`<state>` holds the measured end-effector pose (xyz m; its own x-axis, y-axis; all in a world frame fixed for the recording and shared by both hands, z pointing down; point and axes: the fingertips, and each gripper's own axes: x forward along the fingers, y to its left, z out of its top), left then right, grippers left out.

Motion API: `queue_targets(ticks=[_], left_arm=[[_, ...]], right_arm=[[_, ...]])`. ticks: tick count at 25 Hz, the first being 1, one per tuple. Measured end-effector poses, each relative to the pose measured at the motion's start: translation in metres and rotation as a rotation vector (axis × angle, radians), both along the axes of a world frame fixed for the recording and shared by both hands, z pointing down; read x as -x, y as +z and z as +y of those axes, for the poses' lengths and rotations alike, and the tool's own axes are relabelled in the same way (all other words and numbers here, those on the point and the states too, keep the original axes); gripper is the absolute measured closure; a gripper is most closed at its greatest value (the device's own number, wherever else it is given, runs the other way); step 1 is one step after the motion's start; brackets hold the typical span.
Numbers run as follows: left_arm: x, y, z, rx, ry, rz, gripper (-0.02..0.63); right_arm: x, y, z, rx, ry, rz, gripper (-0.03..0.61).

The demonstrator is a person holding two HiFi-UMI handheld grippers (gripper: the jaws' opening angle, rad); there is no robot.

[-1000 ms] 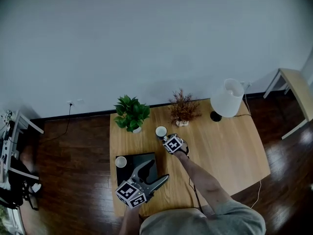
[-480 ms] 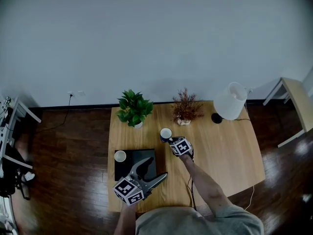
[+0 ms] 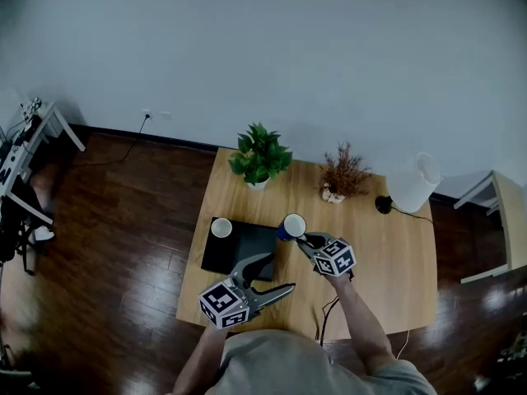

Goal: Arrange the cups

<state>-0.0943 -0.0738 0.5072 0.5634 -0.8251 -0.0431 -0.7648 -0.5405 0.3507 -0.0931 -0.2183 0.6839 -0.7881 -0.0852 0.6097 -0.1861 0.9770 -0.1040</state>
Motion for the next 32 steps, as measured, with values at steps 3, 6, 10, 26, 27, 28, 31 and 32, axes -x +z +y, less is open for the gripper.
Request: queue_targets(ticks=[3, 6, 10, 26, 27, 28, 31, 32], left_arm=[[0.01, 0.001, 0.019, 0.004, -0.04, 0.007, 0.259], [0.022, 0.007, 0.041, 0.015, -0.082, 0.002, 0.259], [0.038, 0.019, 0.071, 0.04, -0.143, 0.012, 0.259], [0.055, 0.033, 0.108, 0.055, -0.22, 0.063, 0.259], [0.057, 0.033, 0.107, 0.055, -0.222, 0.065, 0.259], [0.058, 0.033, 0.107, 0.055, -0.224, 0.068, 0.259], [0.058, 0.031, 0.103, 0.053, -0.221, 0.074, 0.259], [0.058, 0.029, 0.101, 0.052, -0.216, 0.074, 0.259]], right_arm=[[0.031, -0.017, 0.037, 0.002, -0.124, -0.017, 0.499], [0.065, -0.021, 0.075, -0.025, -0.262, 0.004, 0.497], [0.107, 0.001, 0.126, -0.06, -0.407, 0.066, 0.499], [0.163, 0.064, 0.176, -0.142, -0.527, 0.222, 0.497], [0.163, 0.065, 0.176, -0.146, -0.524, 0.223, 0.497], [0.164, 0.066, 0.175, -0.149, -0.521, 0.221, 0.497], [0.167, 0.065, 0.172, -0.142, -0.49, 0.21, 0.473], [0.166, 0.064, 0.171, -0.137, -0.472, 0.21, 0.452]])
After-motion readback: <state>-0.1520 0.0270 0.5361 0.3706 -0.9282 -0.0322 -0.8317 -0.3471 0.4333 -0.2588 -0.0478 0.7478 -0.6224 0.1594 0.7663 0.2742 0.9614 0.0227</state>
